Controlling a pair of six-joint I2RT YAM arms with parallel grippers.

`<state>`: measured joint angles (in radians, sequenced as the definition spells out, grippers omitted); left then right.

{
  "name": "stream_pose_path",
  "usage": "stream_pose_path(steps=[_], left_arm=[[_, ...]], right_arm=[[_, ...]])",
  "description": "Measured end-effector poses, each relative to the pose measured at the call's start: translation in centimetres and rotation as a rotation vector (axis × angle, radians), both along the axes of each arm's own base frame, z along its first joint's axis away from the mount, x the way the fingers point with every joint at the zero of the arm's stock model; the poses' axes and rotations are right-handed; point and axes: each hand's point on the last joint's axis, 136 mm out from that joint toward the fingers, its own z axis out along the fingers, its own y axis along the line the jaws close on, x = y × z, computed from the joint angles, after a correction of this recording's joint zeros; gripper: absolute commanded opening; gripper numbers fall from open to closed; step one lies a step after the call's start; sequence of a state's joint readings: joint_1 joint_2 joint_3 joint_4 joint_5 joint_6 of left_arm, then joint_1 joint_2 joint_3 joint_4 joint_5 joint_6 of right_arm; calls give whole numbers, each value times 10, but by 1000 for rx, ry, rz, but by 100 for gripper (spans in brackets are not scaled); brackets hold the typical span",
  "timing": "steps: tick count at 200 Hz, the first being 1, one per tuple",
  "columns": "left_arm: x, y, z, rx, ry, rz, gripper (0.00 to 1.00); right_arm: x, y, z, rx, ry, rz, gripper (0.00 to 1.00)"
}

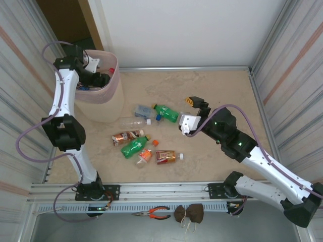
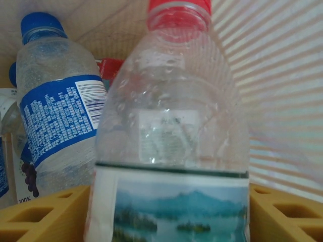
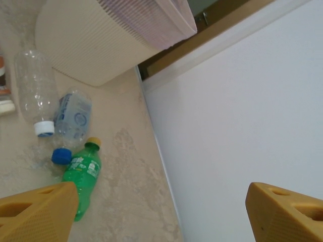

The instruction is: Put the plastic bottles in the bin

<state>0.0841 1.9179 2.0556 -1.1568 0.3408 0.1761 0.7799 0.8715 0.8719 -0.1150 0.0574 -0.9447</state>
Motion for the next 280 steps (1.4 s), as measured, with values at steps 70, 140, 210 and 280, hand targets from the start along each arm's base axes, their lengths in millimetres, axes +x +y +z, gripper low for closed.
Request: stream_pose_path(steps=[70, 140, 210, 280], left_arm=[[-14, 7, 39, 55, -96, 26, 77], [-34, 15, 74, 110, -188, 55, 75], [-57, 6, 91, 76, -256, 41, 74], [-93, -15, 134, -39, -410, 19, 75]], right_arm=[[27, -15, 5, 111, 127, -138, 92], [62, -34, 8, 281, 295, -282, 93], [107, -25, -37, 340, 583, -325, 90], [139, 2, -134, 176, 847, -292, 84]])
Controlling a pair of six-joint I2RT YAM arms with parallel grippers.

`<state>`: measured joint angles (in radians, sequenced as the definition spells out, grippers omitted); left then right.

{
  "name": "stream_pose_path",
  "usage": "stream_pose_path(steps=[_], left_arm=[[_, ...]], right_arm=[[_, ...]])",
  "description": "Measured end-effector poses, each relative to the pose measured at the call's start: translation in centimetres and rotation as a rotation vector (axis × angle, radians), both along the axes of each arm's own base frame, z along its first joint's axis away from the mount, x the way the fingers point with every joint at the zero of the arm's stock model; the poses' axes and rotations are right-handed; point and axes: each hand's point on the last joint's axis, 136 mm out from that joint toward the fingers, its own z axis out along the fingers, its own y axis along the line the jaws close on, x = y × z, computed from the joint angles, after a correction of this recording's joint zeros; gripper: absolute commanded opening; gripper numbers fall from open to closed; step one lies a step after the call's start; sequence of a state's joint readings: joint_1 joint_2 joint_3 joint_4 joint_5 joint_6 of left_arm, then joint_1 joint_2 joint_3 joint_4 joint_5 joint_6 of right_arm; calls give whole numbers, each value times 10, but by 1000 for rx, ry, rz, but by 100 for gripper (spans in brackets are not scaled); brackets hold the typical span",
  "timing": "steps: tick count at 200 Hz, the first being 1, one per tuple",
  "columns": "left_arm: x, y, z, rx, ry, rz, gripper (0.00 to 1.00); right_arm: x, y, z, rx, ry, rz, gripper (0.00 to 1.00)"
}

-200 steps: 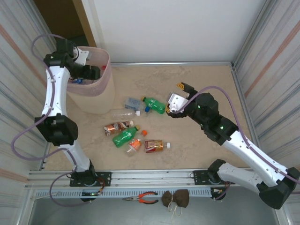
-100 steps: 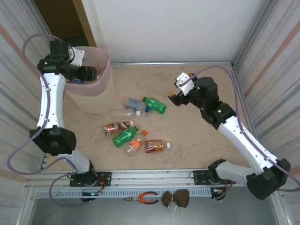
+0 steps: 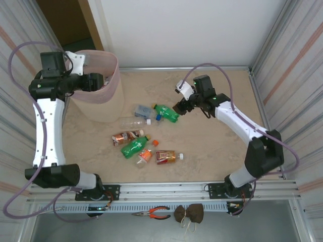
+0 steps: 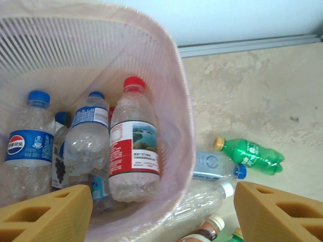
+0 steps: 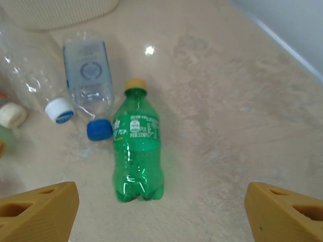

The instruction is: Put the plastic bottles in the bin

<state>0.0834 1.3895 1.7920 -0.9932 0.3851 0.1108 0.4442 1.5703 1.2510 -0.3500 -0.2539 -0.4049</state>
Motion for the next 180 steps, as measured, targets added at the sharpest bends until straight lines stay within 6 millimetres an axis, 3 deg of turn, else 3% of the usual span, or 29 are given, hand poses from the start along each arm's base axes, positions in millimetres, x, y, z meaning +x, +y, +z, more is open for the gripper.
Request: stream_pose_path(steps=[69, 134, 180], left_arm=[[-15, -14, 4, -95, -34, -26, 75], [-17, -19, -4, -135, -22, -40, 76], [-18, -21, -4, -141, -22, -48, 75]], right_arm=[[19, 18, -82, -100, 197, 93, 83], [22, 27, -127, -188, 277, 169, 83], [15, 31, -159, -266, 328, 218, 75]])
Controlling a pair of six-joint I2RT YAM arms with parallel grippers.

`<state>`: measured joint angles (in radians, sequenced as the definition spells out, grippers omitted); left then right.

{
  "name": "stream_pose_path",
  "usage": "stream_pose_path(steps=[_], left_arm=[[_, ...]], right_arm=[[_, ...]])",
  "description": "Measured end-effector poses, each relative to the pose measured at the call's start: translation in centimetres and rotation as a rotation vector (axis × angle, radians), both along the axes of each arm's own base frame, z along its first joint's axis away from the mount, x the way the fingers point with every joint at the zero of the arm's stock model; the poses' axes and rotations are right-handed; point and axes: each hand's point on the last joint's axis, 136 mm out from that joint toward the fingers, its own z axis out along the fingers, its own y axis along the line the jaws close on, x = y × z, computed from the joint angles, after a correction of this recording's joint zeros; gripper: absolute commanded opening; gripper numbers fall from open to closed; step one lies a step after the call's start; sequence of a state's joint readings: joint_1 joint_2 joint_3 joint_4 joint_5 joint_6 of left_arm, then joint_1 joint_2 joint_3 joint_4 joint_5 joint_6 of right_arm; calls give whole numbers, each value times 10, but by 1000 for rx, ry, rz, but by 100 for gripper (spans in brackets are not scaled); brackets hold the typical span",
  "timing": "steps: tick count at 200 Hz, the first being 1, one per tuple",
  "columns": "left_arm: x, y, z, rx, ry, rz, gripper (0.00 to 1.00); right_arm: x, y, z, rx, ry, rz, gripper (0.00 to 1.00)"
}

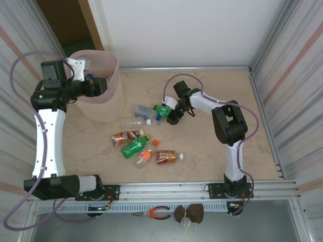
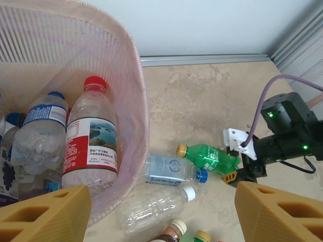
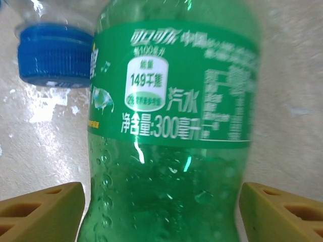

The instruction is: Put the plastic bottles in the bin

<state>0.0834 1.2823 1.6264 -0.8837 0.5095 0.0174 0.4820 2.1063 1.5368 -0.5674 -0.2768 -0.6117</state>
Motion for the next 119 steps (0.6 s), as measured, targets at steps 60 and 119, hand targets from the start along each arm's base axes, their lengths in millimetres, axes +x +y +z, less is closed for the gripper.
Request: stream_pose_path(steps=[60, 119], left_arm=[[1, -1, -1, -4, -4, -6, 75], [0, -4, -9, -32, 12, -7, 75]], right_arm=[[-4, -2, -10, -17, 28, 10, 63], [6, -11, -8, 0, 23, -44, 54]])
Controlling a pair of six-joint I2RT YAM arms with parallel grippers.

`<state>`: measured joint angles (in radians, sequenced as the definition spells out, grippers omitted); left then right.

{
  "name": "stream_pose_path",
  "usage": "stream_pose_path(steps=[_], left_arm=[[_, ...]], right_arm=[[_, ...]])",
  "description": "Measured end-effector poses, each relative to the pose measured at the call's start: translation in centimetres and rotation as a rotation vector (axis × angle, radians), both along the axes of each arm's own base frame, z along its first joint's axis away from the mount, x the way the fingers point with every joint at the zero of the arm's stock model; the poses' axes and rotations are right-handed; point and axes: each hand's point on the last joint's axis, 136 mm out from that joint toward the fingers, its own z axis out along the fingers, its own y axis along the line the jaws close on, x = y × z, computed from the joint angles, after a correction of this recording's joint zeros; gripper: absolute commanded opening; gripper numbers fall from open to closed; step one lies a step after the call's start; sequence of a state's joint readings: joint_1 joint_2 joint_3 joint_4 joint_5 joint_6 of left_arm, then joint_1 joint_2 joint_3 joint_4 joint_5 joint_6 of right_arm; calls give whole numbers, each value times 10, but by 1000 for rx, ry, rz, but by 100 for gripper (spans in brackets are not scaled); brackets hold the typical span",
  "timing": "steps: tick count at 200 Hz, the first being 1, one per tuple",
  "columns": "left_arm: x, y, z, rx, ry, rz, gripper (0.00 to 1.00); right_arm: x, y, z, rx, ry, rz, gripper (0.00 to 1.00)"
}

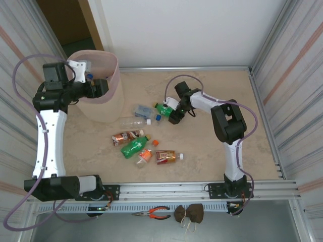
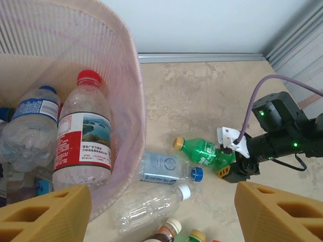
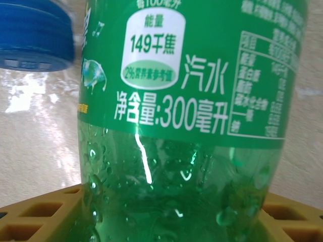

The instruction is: Put the plastic bottles in the bin

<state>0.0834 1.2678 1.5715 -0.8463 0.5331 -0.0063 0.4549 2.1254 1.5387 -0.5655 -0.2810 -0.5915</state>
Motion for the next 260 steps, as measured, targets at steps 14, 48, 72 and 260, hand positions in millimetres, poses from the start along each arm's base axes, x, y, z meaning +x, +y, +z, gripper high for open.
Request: stream_pose_path(steps=[14, 48, 72, 260], left_arm=[[1, -1, 1, -11, -9, -1, 75], [2, -7, 6, -64, -35, -12, 74], [2, -13, 10, -128, -60, -20, 74], [-4, -166, 64, -325, -266, -453, 82]], right_arm=[[5, -7, 4, 12, -11, -37, 54], [14, -32, 27, 65, -50, -160, 54], [18, -50, 54, 126, -102, -252, 53], [-54, -44, 324, 832, -549, -215, 52]])
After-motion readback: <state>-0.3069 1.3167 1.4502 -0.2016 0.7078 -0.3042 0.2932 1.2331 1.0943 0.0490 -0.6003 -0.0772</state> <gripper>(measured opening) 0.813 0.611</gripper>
